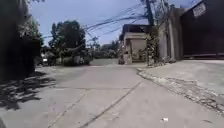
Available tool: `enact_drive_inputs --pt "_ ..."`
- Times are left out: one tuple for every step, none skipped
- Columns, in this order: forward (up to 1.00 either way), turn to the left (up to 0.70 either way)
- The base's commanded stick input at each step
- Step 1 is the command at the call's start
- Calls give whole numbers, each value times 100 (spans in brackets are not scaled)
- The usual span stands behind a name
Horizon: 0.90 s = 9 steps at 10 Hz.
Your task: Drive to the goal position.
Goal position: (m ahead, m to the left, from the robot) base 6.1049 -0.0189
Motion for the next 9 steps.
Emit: enact_drive_inputs --pt "100 1" --pt "100 1" --pt "100 1" --pt "100 1" --pt "100 -10" --pt "100 -39" --pt "100 -39" --pt "100 -39" --pt "100 -39"
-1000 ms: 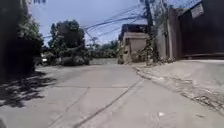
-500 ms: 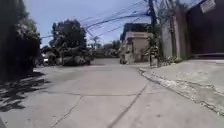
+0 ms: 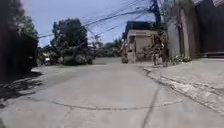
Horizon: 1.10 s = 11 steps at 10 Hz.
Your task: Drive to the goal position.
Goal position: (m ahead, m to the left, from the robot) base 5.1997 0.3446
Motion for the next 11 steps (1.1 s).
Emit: enact_drive_inputs --pt "100 -32" --pt "100 -2" --pt "100 1" --pt "100 1" --pt "100 1" --pt "100 1" --pt "100 1" --pt "100 1" --pt "100 1" --pt "100 1" --pt "100 1"
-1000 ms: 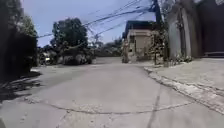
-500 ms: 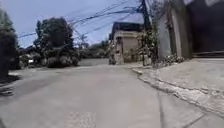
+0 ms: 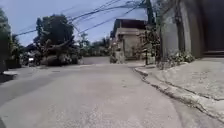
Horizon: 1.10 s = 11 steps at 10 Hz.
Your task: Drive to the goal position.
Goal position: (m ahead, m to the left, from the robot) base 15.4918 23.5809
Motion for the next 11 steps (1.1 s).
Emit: enact_drive_inputs --pt "100 1" --pt "100 1" --pt "100 1" --pt "100 1" --pt "100 1" --pt "100 1" --pt "100 1" --pt "100 1" --pt "100 1" --pt "100 1" --pt "100 1"
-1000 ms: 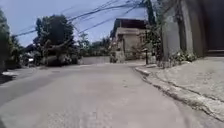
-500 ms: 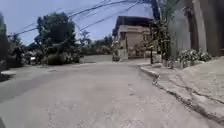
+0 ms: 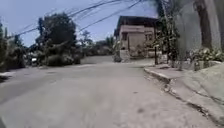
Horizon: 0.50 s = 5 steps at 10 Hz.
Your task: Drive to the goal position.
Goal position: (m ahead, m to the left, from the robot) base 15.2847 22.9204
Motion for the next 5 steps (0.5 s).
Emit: enact_drive_inputs --pt "100 1" --pt "100 1" --pt "100 1" --pt "100 1" --pt "100 1"
